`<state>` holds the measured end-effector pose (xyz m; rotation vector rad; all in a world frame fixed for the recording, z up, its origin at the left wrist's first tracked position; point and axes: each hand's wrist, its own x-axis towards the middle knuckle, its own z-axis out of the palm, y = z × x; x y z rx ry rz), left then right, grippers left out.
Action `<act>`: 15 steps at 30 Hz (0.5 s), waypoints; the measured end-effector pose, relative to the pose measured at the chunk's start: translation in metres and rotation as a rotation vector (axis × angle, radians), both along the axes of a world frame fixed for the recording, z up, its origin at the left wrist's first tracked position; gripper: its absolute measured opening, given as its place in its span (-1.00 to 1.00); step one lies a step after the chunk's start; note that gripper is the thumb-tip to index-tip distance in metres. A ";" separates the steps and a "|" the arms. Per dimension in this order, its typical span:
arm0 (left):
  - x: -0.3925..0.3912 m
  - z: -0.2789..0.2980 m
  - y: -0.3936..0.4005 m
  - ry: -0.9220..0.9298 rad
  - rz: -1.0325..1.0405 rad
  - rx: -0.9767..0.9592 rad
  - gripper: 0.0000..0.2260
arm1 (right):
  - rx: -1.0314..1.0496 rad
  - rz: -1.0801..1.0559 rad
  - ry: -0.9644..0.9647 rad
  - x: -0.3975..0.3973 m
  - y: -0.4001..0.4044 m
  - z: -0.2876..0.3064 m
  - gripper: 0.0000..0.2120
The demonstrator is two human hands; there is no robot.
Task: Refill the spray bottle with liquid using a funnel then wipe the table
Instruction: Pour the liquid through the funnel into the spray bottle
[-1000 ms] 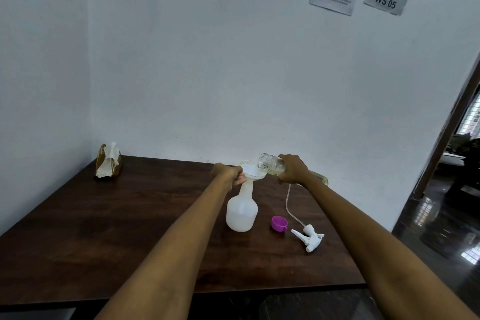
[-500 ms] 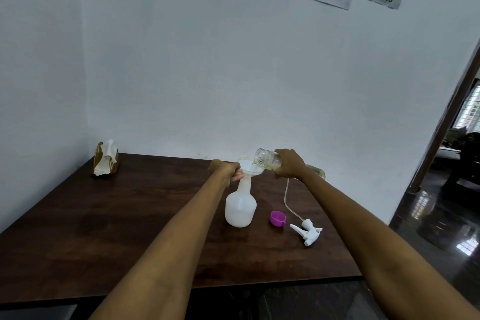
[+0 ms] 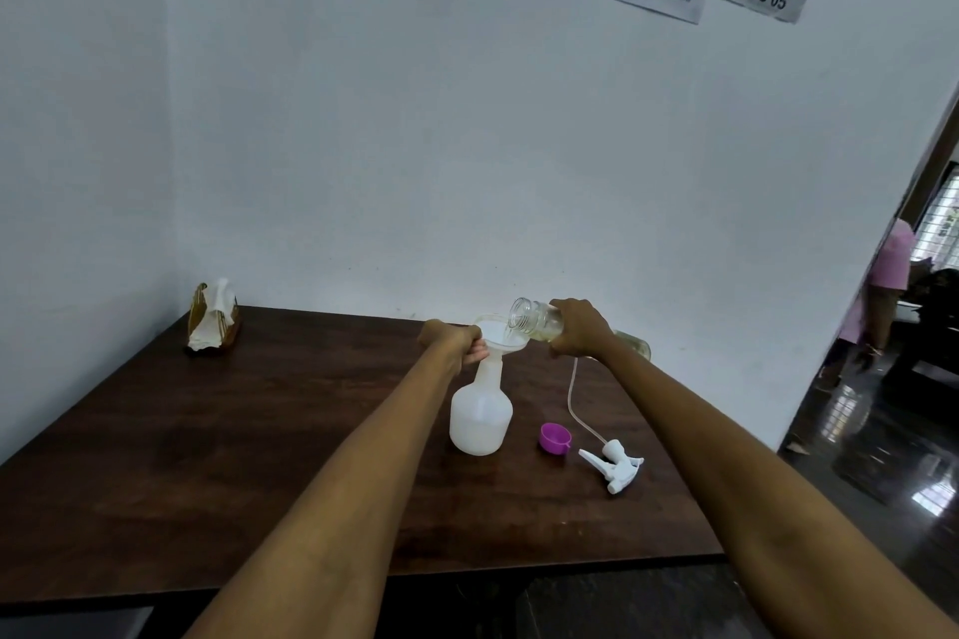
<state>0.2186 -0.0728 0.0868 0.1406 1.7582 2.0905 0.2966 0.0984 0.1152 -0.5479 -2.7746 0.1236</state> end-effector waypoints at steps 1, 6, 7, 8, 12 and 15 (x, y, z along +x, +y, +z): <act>0.000 0.000 0.000 -0.002 -0.003 0.004 -0.80 | 0.008 0.000 0.000 0.000 0.000 0.000 -0.66; 0.000 0.001 0.001 -0.010 -0.010 0.007 -0.84 | 0.025 0.002 -0.003 0.000 0.000 0.000 -0.67; 0.000 0.001 0.001 -0.009 -0.008 0.007 -0.82 | 0.025 0.005 -0.002 0.000 0.000 0.000 -0.67; -0.001 0.001 0.001 -0.009 -0.008 0.004 -0.82 | 0.023 0.007 -0.002 0.000 0.000 0.000 -0.67; -0.002 0.000 0.001 0.001 -0.009 -0.007 -0.85 | 0.013 0.008 -0.001 -0.001 0.000 -0.001 -0.66; -0.002 -0.001 0.003 0.008 -0.004 -0.018 -0.80 | 0.016 0.010 0.007 -0.002 -0.001 0.000 -0.67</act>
